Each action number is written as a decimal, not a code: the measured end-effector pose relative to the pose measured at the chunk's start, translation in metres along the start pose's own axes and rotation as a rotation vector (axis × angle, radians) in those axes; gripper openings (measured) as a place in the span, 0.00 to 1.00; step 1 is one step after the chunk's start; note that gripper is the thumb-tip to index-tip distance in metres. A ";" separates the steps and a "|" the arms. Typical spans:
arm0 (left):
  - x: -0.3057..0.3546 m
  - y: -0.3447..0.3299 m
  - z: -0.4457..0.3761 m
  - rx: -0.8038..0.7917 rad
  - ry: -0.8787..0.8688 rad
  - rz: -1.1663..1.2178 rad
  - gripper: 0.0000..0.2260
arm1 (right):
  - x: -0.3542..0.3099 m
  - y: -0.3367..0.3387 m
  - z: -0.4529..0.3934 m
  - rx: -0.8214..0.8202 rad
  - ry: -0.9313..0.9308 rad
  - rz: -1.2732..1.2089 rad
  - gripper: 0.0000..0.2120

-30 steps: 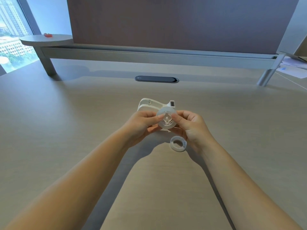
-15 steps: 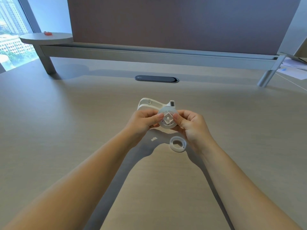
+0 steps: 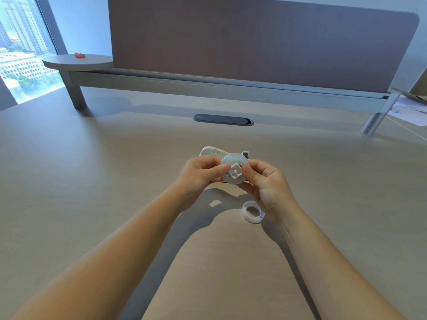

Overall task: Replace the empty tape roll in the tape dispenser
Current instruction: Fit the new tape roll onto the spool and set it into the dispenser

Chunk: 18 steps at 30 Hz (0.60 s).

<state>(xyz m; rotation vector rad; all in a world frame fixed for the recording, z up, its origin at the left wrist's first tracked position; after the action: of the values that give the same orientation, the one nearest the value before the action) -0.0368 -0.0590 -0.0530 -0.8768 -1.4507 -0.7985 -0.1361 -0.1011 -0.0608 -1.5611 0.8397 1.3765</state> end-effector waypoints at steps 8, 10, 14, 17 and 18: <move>0.044 0.020 -0.021 0.098 -0.264 -0.426 0.15 | -0.051 -0.016 -0.017 0.101 0.415 0.473 0.10; 0.046 0.028 -0.030 0.140 -0.252 -0.445 0.21 | -0.052 -0.018 -0.024 0.104 0.425 0.517 0.09; 0.036 0.045 -0.042 0.187 -0.214 -0.439 0.17 | -0.040 -0.008 -0.040 0.171 0.376 0.507 0.05; 0.022 0.054 -0.049 0.204 -0.173 -0.442 0.15 | -0.034 -0.008 -0.047 0.184 0.359 0.503 0.04; 0.018 0.055 -0.051 0.201 -0.159 -0.439 0.15 | -0.033 -0.010 -0.049 0.178 0.355 0.506 0.05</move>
<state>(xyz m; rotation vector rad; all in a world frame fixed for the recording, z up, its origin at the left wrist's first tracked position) 0.0352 -0.0760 -0.0330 -0.4813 -1.8638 -0.8981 -0.1132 -0.1437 -0.0264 -1.5341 1.6163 1.3288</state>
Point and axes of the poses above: each hand's wrist, its own z-axis away from the middle knuckle, its own y-axis out of the back of the hand, x = y × z, the point moved 10 cm from there along -z, towards the middle knuckle, and after that the axes turned 13 degrees about x, right-handed, at the moved point
